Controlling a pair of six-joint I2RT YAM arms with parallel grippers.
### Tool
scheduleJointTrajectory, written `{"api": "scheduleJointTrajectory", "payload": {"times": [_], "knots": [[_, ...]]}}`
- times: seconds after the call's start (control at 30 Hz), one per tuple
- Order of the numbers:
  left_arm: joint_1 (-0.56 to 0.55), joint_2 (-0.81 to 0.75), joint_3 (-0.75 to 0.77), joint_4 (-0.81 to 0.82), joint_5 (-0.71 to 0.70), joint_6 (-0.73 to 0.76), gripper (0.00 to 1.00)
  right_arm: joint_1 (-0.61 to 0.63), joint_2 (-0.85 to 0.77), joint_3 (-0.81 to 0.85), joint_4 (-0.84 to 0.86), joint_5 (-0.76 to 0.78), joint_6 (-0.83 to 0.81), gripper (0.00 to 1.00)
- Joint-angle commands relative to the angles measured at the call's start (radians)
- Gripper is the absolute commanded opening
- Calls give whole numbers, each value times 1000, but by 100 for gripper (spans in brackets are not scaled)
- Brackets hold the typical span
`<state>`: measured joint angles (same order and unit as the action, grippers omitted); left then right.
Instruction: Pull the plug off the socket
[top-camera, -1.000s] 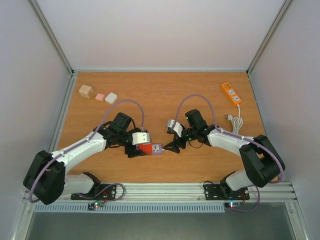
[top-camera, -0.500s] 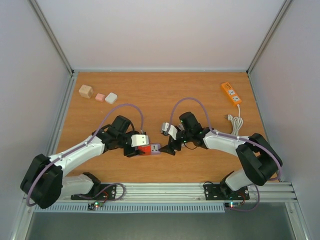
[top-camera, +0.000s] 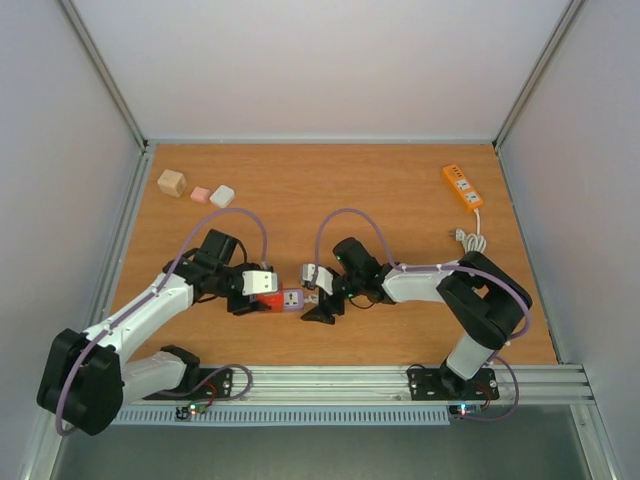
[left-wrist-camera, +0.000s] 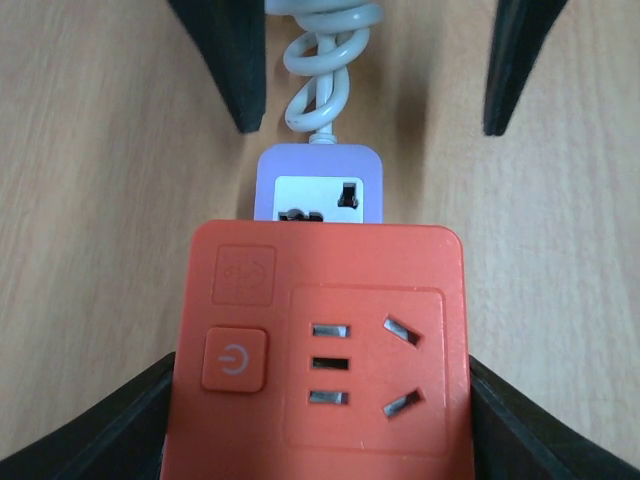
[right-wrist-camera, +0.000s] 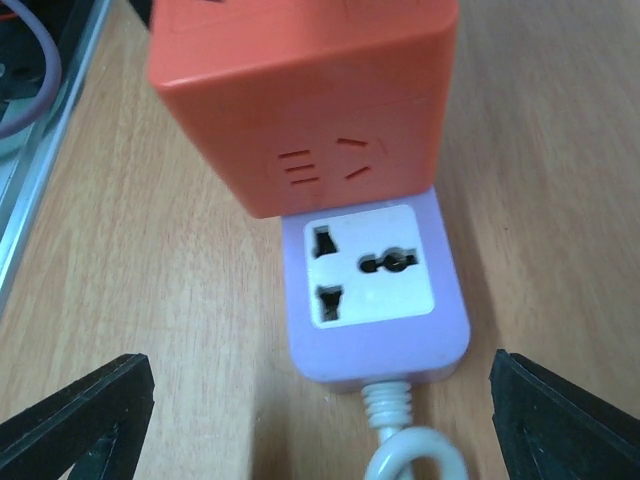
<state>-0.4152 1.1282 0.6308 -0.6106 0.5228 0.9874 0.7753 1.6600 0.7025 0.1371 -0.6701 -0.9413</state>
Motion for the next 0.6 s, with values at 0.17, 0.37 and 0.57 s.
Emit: {"api": "scheduleJointTrajectory", "payload": {"times": [0.17, 0.37, 0.57], "knots": [[27, 16, -6, -5, 170, 137, 35, 62, 89, 44, 175, 38, 31, 90], [28, 38, 0, 25, 220, 122, 35, 98, 147, 61, 212, 58, 30, 82], [28, 19, -14, 69, 234, 85, 34, 101, 178, 56, 236, 69, 38, 63]]}}
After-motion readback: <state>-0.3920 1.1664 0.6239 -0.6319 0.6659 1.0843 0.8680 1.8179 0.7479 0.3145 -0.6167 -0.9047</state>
